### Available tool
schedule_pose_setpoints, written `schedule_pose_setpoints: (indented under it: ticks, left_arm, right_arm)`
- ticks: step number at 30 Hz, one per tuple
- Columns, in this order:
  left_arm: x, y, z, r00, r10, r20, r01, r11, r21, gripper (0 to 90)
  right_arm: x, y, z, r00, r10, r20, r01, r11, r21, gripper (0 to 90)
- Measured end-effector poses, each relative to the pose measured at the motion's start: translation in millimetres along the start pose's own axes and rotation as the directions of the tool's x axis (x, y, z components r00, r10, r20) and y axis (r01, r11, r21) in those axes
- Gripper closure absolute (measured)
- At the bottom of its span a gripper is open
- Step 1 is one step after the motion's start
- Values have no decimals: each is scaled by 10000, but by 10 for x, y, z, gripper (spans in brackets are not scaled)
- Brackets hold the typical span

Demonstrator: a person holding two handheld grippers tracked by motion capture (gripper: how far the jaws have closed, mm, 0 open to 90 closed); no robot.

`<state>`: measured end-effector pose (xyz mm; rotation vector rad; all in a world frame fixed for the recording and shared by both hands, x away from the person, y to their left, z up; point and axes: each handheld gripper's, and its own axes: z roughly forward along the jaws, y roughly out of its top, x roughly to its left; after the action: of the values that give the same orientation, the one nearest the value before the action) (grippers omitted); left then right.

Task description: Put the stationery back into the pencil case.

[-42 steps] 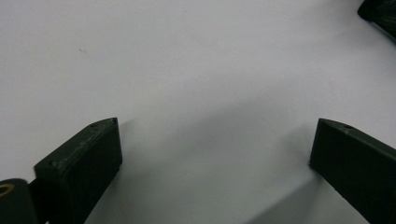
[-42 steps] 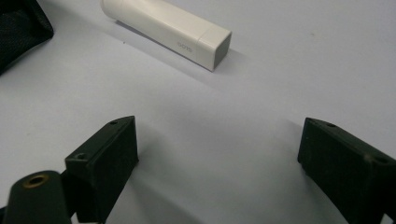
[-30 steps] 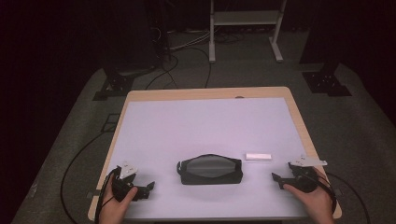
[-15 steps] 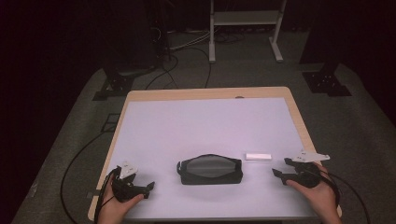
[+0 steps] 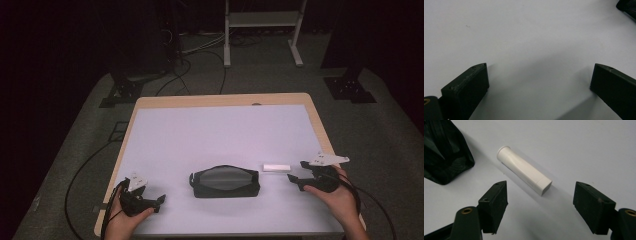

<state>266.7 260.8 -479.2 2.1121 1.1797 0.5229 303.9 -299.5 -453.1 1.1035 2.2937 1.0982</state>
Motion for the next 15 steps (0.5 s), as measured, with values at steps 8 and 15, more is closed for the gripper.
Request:
schedule_pose_setpoints:
  ticks: [8,15]
  left_arm:
    - [1,0,0,10000,-1,5,1,10000,5,8]
    - [1,0,1,10000,-10,7,10,10000,6,8]
  right_arm:
    - [-28,104,109,9997,-146,-203,146,9999,26,251]
    - [-77,149,223,9993,-149,-354,153,9998,102,256]
